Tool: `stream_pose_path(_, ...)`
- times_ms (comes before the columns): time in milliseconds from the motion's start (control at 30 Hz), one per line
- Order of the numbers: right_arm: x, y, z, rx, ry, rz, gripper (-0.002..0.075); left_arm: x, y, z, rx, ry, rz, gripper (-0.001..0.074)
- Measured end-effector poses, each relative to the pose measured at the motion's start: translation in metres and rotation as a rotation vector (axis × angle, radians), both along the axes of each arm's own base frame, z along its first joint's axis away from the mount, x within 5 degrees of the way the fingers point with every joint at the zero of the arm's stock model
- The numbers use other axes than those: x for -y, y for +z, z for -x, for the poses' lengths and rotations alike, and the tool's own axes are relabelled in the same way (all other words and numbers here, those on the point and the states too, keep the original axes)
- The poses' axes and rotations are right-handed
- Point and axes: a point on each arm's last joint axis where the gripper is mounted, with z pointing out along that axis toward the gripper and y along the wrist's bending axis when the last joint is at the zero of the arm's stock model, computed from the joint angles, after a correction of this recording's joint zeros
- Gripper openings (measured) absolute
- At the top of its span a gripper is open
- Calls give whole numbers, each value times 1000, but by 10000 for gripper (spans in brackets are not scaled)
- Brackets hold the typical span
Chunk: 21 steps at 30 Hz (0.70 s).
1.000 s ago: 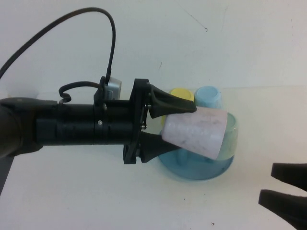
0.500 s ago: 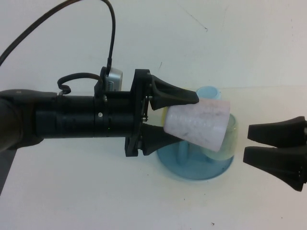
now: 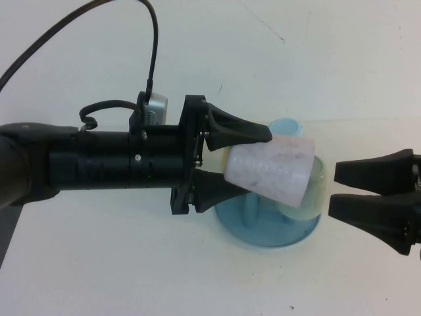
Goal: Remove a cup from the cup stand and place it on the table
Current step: Hand over the cup
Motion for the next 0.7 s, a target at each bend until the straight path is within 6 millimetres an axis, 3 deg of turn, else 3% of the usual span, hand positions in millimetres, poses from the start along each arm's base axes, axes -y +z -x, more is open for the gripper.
stream_pose_path(200, -20, 0, -5, 13, 71, 24, 526, 0, -1, -1, 6, 11, -8, 571)
stream_pose_path(533, -53, -13, -50, -120, 113, 43, 525, 0, -1, -1, 7, 14, -9, 571)
stream_pose_path(633, -64, -16, -58, -165, 150, 24, 489, 0, -2, -2, 13, 16, -18, 571)
stream_pose_path(700, -70, -15, -61, -180, 175, 13, 420, 0, -2, -2, 21, 14, -20, 571)
